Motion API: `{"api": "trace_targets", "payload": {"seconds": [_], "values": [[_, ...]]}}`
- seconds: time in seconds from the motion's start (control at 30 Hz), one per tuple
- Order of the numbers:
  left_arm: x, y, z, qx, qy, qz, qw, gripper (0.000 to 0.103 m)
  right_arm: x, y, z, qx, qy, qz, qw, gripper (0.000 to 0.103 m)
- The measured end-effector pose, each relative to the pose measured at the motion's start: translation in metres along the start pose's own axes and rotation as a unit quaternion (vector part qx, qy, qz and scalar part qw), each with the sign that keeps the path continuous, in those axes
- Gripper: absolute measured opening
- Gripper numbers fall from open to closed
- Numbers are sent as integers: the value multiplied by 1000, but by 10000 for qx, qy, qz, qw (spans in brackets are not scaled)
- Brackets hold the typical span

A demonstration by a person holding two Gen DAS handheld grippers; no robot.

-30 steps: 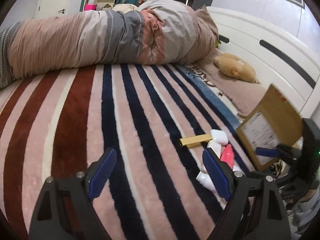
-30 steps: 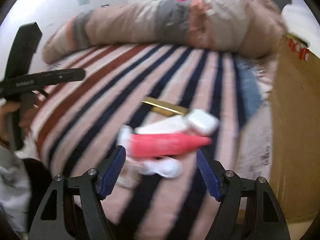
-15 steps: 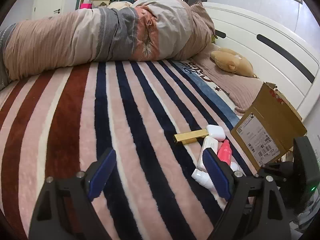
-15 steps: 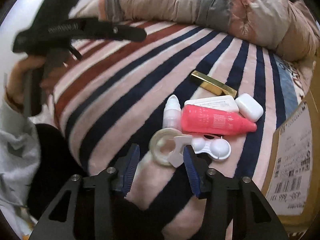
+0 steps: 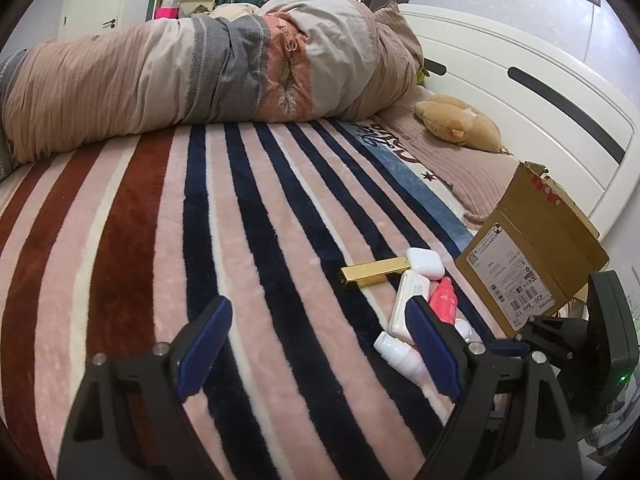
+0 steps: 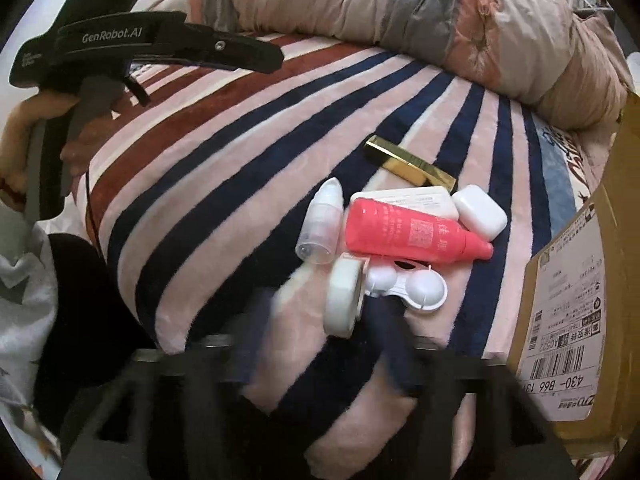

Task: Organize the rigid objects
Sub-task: 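Grasp the clear tape roll with the right gripper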

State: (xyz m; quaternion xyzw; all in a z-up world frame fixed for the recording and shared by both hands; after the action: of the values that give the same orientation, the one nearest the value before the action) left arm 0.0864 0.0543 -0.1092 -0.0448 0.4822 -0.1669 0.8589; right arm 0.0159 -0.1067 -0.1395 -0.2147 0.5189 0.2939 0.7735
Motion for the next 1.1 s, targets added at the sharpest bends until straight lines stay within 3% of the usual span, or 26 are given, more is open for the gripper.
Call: {"api": "trace_targets", "payload": {"seconds": [0.17, 0.27, 0.4, 0.5, 0.53, 0.57, 0.67, 0.7, 0.8, 0.93, 1.0, 1.07, 1.1], "values": [[1, 3, 0, -36, 17, 13, 10000, 86, 11, -7, 1, 233, 69, 270, 9993, 62], [1, 4, 0, -40, 35, 33, 10000, 86, 7, -17, 2, 417, -78, -7, 9991, 62], [2, 5, 0, -41, 45, 25, 10000, 86, 7, -16, 3, 508, -58, 594, 9969, 62], [2, 4, 0, -34, 42, -7, 10000, 86, 18, -12, 5, 442, 55, 535, 9976, 61], [2, 4, 0, -23, 41, -25, 10000, 86, 22, -12, 5, 468, 74, 504, 9976, 56], [2, 4, -1, -14, 43, -38, 10000, 86, 24, -13, 6, 536, 72, 486, 9974, 40], [2, 3, -2, 2, 58, -117, 9999, 86, 21, -14, 9, 613, -27, 549, 9966, 33], [3, 2, -2, 14, 68, -153, 9999, 86, 18, -12, 10, 536, -69, 485, 9974, 18], [4, -3, -1, 58, 85, -177, 9998, 86, 10, -9, 10, 343, -121, 253, 9990, 9], [7, -6, -1, 97, 135, -129, 9998, 86, 10, -7, 10, 329, 12, 236, 9992, 14], [7, -4, -1, 79, 145, -140, 9998, 86, 11, -7, 9, 357, -44, 285, 9989, 38], [6, -1, -2, 33, 139, -141, 9998, 86, 13, -9, 14, 443, -139, 423, 9980, 48], [6, 0, -2, 17, 139, -145, 9998, 86, 13, -10, 14, 489, -147, 530, 9973, 48]]}}
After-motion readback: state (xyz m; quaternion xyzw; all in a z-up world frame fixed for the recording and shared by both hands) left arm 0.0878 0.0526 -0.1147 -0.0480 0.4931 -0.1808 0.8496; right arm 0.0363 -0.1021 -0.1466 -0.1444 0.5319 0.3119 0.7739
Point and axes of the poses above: each gripper's, at about its wrist camera, not at the fingertips, and x roughly the way its jaws point, y to its left, z to its top, the point moved 7 cm from there along x, roughly the way its jaws point, and after that the axes turned 12 degrees about y, right-handed, at the moved point
